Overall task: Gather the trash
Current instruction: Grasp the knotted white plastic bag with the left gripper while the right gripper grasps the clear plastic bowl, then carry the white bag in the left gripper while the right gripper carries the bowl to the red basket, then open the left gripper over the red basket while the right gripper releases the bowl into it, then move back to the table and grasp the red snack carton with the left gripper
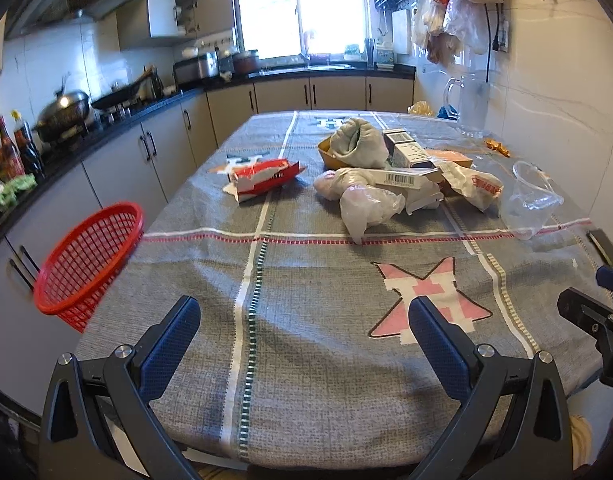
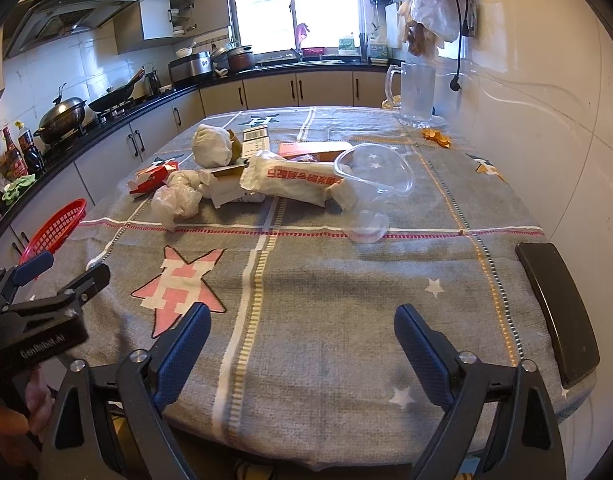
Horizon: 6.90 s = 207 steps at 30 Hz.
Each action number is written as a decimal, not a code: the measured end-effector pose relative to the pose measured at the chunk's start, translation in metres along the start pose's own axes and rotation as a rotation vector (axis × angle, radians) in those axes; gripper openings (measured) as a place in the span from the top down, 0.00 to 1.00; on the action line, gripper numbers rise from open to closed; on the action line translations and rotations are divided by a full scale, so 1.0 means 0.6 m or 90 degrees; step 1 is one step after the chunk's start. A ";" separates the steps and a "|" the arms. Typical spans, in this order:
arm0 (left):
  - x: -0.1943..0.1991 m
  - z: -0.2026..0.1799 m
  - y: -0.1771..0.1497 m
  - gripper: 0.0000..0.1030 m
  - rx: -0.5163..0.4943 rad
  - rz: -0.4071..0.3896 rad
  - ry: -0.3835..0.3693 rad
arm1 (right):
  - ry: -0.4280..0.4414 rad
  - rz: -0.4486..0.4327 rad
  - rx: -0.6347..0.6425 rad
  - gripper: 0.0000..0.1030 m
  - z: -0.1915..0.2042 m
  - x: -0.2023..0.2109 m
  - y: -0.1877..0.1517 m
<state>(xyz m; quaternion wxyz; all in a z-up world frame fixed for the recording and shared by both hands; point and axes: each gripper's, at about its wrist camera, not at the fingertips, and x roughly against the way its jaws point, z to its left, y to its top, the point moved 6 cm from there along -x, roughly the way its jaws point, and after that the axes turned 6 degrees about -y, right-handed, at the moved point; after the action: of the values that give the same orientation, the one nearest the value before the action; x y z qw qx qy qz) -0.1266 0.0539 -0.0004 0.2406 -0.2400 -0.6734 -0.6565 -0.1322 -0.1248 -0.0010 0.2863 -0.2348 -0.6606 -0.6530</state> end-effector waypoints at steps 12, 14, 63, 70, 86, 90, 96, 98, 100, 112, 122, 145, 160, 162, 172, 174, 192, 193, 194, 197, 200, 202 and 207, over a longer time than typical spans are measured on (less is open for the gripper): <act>-0.092 -0.021 0.089 0.06 0.035 0.084 -0.123 | 0.012 -0.004 -0.029 0.16 -0.054 -0.036 0.058; -0.112 -0.029 0.104 0.11 0.047 0.094 -0.134 | 0.013 -0.002 -0.043 0.16 -0.069 -0.042 0.067; -0.102 -0.015 0.122 0.67 0.020 0.047 -0.112 | 0.039 -0.034 -0.001 0.74 -0.038 -0.061 0.131; -0.093 -0.005 0.115 0.67 0.016 0.042 -0.103 | 0.044 -0.039 0.045 0.74 0.007 -0.059 0.129; -0.079 0.022 0.109 0.67 0.030 0.029 -0.094 | 0.044 -0.041 0.108 0.74 0.073 -0.061 0.126; -0.074 0.032 0.108 0.67 0.035 0.025 -0.092 | 0.048 -0.041 0.118 0.74 0.084 -0.062 0.128; -0.064 0.054 0.108 0.67 0.049 0.015 -0.087 | 0.054 -0.045 0.137 0.74 0.113 -0.061 0.134; -0.060 0.063 0.108 0.67 0.055 0.012 -0.084 | 0.057 -0.046 0.144 0.74 0.122 -0.060 0.136; -0.057 0.074 0.108 0.67 0.061 0.009 -0.081 | 0.060 -0.048 0.151 0.74 0.134 -0.058 0.137; -0.025 0.167 0.102 0.67 0.112 -0.021 -0.051 | 0.131 -0.024 0.183 0.74 0.224 -0.065 0.156; 0.009 0.335 0.068 0.67 0.179 -0.027 0.038 | 0.289 0.027 0.204 0.74 0.364 -0.073 0.190; -0.035 0.508 -0.003 0.67 0.265 0.030 0.101 | 0.445 0.180 0.256 0.72 0.678 -0.168 0.169; -0.036 0.517 -0.012 0.49 0.275 0.029 0.108 | 0.436 0.180 0.250 0.52 0.688 -0.180 0.171; -0.033 0.516 -0.011 0.45 0.275 0.025 0.109 | 0.438 0.180 0.243 0.52 0.680 -0.177 0.173; -0.009 0.476 0.011 0.44 0.254 0.006 0.097 | 0.437 0.160 0.211 0.51 0.603 -0.139 0.178; -0.002 0.458 0.020 0.43 0.241 0.001 0.090 | 0.432 0.150 0.201 0.50 0.572 -0.127 0.177; -0.016 0.207 0.090 0.31 0.075 0.015 -0.005 | 0.342 0.104 -0.018 0.46 0.185 -0.072 0.159; -0.022 0.193 0.095 0.31 0.063 0.018 -0.009 | 0.336 0.102 -0.033 0.46 0.163 -0.072 0.156; -0.029 0.179 0.102 0.31 0.049 0.021 -0.011 | 0.331 0.101 -0.045 0.45 0.146 -0.073 0.155; -0.053 0.137 0.123 0.31 -0.008 0.032 -0.013 | 0.319 0.092 -0.082 0.45 0.092 -0.074 0.152; -0.080 0.099 0.140 0.31 -0.085 0.046 -0.013 | 0.312 0.088 -0.119 0.44 0.044 -0.081 0.148; -0.101 0.085 0.147 0.31 -0.130 0.055 0.000 | 0.309 0.089 -0.143 0.44 0.013 -0.088 0.145; -0.168 0.061 0.160 0.31 -0.221 0.092 0.031 | 0.298 0.092 -0.201 0.44 -0.055 -0.111 0.145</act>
<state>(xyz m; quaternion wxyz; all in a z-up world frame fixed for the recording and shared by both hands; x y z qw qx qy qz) 0.0121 0.0920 0.0078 0.2588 -0.3097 -0.5250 -0.7493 -0.0221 -0.1501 0.0166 0.4368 -0.1662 -0.4485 -0.7619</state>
